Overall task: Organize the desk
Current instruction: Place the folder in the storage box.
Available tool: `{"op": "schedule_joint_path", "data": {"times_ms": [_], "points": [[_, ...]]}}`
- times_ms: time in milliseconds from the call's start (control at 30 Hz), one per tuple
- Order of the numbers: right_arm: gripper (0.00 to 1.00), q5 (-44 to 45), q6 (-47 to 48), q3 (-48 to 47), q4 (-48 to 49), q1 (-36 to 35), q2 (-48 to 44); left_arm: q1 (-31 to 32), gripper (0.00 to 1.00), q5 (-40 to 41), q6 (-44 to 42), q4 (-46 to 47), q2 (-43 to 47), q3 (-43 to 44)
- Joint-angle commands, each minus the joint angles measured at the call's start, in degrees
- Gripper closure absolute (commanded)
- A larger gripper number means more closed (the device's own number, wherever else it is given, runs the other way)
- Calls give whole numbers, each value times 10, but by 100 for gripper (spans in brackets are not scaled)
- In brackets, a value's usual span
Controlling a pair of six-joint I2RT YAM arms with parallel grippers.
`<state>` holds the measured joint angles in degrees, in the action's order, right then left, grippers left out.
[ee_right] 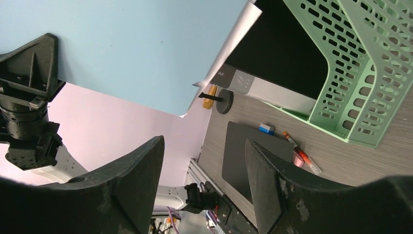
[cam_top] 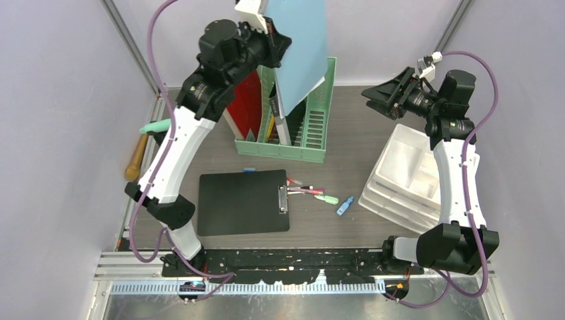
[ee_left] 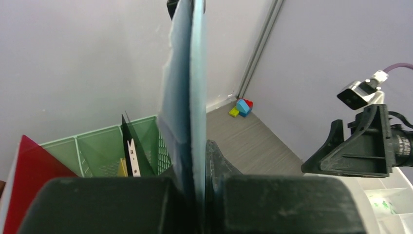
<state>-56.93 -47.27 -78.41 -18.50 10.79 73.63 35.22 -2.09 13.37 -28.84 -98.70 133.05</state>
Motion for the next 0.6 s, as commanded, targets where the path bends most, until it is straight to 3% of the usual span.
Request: {"op": "schedule_joint_path", "data": {"times_ms": [0, 567], "points": [[32, 5, 13, 5, 8, 9, -27, 18, 100, 61, 9, 63, -17, 35], [32, -1, 8, 10, 10, 13, -27, 49, 100, 149, -2, 102, -120, 50]]}}
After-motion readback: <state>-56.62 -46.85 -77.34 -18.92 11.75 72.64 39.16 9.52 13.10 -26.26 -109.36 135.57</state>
